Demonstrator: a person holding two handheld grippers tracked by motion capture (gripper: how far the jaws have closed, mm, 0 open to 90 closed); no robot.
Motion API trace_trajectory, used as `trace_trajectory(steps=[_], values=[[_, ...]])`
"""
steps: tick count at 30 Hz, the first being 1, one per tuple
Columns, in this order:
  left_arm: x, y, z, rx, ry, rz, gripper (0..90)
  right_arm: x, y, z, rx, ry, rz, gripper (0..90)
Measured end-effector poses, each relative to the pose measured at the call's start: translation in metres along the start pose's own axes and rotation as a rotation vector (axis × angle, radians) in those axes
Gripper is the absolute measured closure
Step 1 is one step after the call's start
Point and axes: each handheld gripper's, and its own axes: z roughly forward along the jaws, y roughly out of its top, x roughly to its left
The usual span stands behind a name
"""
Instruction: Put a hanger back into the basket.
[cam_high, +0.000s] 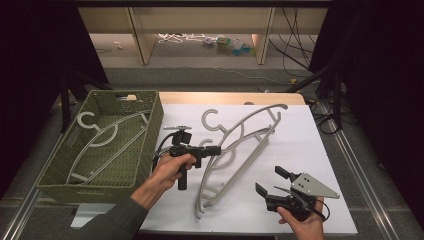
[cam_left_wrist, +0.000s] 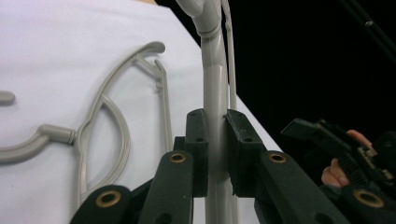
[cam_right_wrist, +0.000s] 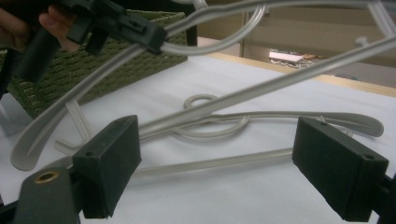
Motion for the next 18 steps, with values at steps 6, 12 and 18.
trace_trajectory(steps=[6, 12, 18], values=[[-0.004, 0.005, -0.007, -0.038, 0.000, -0.002, 80.0, 0.000, -0.001, 0.001, -0.014, 0.011, 0.010, 16.2], [-0.006, 0.008, -0.011, -0.047, -0.014, -0.001, 80.0, 0.000, -0.001, 0.001, -0.011, 0.014, 0.010, 16.2], [-0.006, 0.010, -0.017, -0.058, -0.018, -0.011, 80.0, 0.000, -0.001, 0.001, -0.011, 0.013, 0.013, 16.2]])
